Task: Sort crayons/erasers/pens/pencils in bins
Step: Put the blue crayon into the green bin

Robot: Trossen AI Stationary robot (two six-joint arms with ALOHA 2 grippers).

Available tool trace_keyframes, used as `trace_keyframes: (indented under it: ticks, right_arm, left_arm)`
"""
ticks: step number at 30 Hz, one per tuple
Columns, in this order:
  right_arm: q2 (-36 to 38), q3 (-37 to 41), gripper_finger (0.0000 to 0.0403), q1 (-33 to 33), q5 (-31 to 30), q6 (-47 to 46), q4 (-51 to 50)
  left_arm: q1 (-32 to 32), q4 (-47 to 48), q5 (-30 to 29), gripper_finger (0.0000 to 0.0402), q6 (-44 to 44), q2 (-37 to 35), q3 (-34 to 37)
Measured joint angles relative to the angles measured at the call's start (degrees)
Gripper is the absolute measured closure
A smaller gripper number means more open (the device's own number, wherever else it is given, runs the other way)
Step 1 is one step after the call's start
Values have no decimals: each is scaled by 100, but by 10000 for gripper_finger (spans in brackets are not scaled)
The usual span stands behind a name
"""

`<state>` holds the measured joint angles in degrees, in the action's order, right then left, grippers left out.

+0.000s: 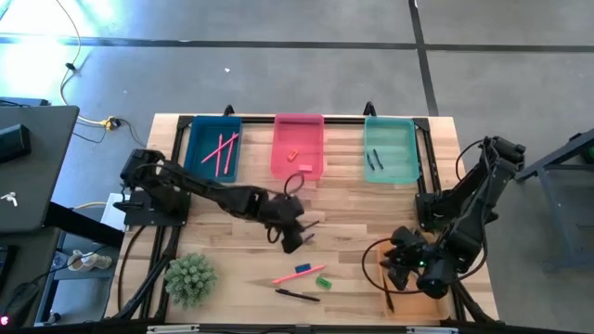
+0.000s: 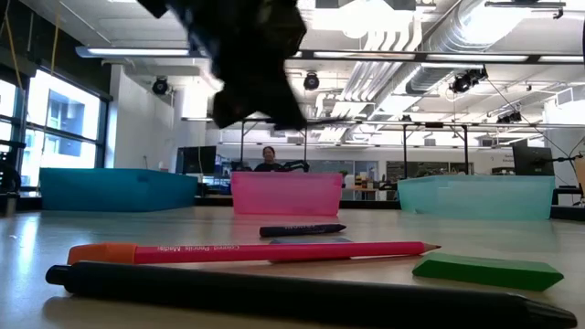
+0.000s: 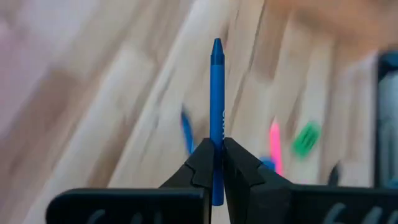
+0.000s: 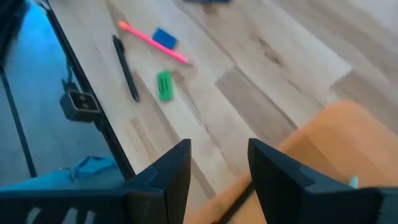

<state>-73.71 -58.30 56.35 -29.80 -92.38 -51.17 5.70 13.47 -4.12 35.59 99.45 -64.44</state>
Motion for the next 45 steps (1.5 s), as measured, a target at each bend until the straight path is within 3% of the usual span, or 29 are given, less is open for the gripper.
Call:
trace_keyframes:
  ticks: [13,20,26,33,40,45]
  right_arm:
    - [0,-237,252,-203,-1378,1156,77]
    - [0,-256,252,-565,-1752,2089,903]
    - [0,-256,252,-937,-2200,2912,1461]
    - [0,-256,252,-1270,-2313,3965,2129]
    - [0,-256,252,-1431,-2747,4164,2582]
    - [0,-256,252,-1552,-2566,4645,3141]
  left_arm:
    - [-195,-2548,544,401,-146,-106,-9]
    - [-195,-3464,546,401,-466,-108,-9]
    - [-195,-3914,546,401,-761,-108,-9]
    - [-195,-4258,546,401,-1199,-110,-12]
    - [-195,-4380,549,401,-1420,-110,-14]
    - [-195,-4378,549,401,-1434,-110,-14]
